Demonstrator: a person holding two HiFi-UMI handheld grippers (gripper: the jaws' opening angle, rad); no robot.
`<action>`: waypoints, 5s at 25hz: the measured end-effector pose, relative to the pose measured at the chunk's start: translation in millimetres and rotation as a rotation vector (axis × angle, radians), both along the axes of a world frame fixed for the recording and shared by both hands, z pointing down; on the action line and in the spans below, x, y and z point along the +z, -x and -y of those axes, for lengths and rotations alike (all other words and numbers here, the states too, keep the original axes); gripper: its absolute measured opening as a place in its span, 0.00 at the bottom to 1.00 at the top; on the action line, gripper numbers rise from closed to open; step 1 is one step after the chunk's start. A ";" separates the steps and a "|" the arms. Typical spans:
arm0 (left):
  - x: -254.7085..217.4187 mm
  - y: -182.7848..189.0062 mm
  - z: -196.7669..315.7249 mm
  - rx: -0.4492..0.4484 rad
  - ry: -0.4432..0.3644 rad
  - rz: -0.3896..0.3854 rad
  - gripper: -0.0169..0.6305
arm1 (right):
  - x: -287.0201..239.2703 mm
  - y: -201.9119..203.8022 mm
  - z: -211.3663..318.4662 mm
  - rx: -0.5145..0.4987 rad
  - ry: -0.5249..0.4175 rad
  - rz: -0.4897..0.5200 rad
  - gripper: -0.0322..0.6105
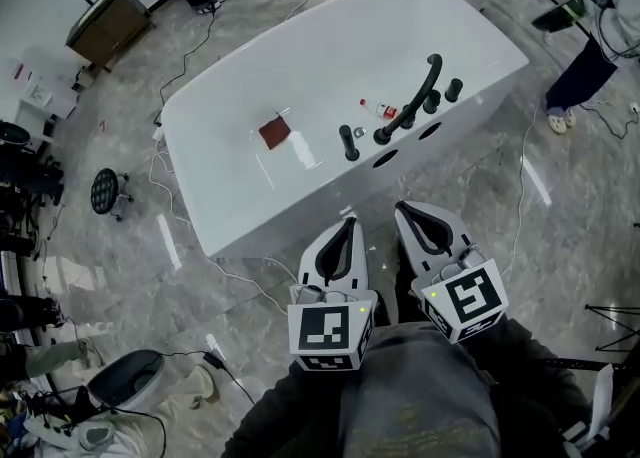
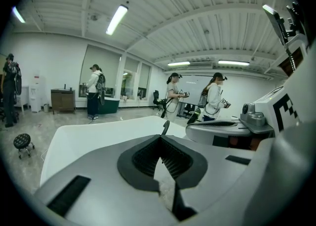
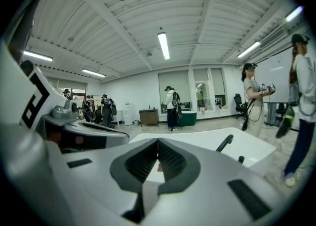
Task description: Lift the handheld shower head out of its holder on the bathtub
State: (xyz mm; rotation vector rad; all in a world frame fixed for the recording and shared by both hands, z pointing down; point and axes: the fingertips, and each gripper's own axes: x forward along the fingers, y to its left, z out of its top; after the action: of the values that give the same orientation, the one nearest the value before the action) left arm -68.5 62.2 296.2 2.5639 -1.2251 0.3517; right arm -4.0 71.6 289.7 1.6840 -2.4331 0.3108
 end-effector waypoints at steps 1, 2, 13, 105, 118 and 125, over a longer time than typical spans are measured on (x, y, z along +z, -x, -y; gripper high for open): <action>0.6 -2.9 5.0 -0.004 -0.002 0.004 0.03 | 0.2 -3.1 5.0 -0.004 0.000 0.002 0.05; 2.4 -6.2 9.5 -0.008 0.000 0.007 0.03 | 1.4 -6.7 9.7 -0.007 0.001 0.003 0.05; 20.8 -51.1 79.5 -0.085 0.066 0.054 0.03 | 24.8 -51.0 86.2 -0.078 0.067 0.058 0.05; 208.5 30.6 214.9 -0.407 0.114 0.025 0.03 | 229.5 23.0 249.0 -0.353 0.077 -0.152 0.27; 208.7 28.1 215.0 -0.398 0.118 0.027 0.03 | 212.7 21.9 251.6 -0.336 0.024 -0.138 0.27; 200.5 25.8 213.6 -0.390 0.110 0.033 0.03 | 203.1 23.8 251.8 -0.335 0.016 -0.133 0.27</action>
State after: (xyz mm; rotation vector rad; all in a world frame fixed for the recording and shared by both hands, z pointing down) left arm -94.3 -151.4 496.7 2.1711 -1.6270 0.3628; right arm -27.8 -180.2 492.9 1.2175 -2.5447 0.1648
